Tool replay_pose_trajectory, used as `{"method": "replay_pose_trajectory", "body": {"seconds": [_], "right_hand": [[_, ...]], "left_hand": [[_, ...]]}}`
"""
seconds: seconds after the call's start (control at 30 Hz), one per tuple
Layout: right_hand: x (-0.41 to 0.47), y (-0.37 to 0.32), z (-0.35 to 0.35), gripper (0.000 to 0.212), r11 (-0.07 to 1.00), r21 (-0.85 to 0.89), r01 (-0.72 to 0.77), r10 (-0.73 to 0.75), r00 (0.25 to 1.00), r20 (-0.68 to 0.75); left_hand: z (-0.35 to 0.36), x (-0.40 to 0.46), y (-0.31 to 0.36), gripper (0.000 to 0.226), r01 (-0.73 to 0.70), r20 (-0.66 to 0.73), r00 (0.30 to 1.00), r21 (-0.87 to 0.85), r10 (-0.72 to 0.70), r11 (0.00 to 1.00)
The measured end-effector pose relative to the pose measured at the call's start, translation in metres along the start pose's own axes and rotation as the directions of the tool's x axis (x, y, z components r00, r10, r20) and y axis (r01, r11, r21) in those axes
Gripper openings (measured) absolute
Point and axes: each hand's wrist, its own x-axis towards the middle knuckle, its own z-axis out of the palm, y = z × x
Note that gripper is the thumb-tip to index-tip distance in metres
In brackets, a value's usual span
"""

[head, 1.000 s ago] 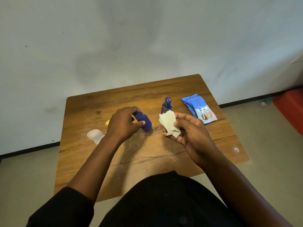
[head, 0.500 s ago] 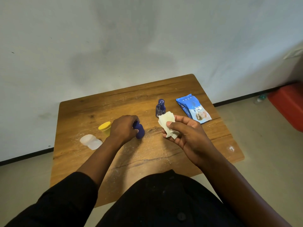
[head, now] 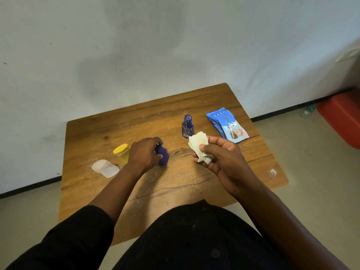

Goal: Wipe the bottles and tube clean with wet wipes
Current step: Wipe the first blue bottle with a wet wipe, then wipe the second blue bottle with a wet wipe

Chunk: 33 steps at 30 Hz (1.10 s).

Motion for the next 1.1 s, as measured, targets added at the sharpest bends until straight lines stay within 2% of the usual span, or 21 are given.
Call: {"method": "replay_pose_trajectory", "body": {"seconds": [0.17, 0.3, 0.4, 0.47, 0.57, 0.67, 0.77, 0.87, 1.1], "right_hand": [[0.003, 0.000, -0.005, 0.033, 1.000, -0.001, 0.003, -0.003, 1.000, -0.004], [0.005, -0.002, -0.014, 0.026, 1.000, -0.009, 0.014, -0.014, 1.000, -0.019], [0.008, -0.001, -0.023, 0.030, 0.999, -0.043, 0.015, -0.018, 0.998, -0.054], [0.009, -0.001, -0.030, 0.034, 0.997, -0.075, 0.018, -0.023, 0.997, -0.074], [0.010, -0.003, -0.040, 0.036, 0.995, -0.099, 0.027, -0.036, 0.995, -0.091], [0.010, -0.010, -0.048, 0.030, 0.993, -0.109, 0.049, -0.059, 0.994, -0.095], [0.012, -0.016, -0.055, 0.030, 0.993, -0.103, 0.057, -0.068, 0.992, -0.109], [0.017, -0.020, -0.056, 0.035, 0.992, -0.114, 0.054, -0.068, 0.991, -0.118], [0.021, -0.023, -0.048, 0.030, 0.985, -0.152, 0.076, -0.096, 0.987, -0.126]], "left_hand": [[-0.016, 0.007, 0.012, 0.068, -0.029, -0.029, 0.999, 0.019, 0.029, 0.999], [-0.029, 0.031, 0.037, 0.062, -0.033, -0.124, 0.992, -0.052, 0.026, 0.998], [-0.028, 0.059, 0.059, 0.059, -0.066, -0.171, 0.984, -0.066, 0.054, 0.996], [-0.022, 0.078, 0.071, 0.066, -0.080, -0.146, 0.987, -0.059, 0.071, 0.995], [-0.012, 0.104, 0.081, 0.072, -0.028, -0.052, 0.998, -0.076, 0.024, 0.997], [-0.003, 0.122, 0.086, 0.061, -0.020, -0.026, 1.000, -0.064, 0.018, 0.998], [0.003, 0.128, 0.090, 0.045, -0.051, -0.065, 0.997, -0.070, 0.047, 0.996], [0.008, 0.128, 0.092, 0.042, -0.059, -0.091, 0.994, -0.067, 0.053, 0.996], [0.006, 0.118, 0.092, 0.032, -0.086, -0.140, 0.987, -0.047, 0.079, 0.995]]}}
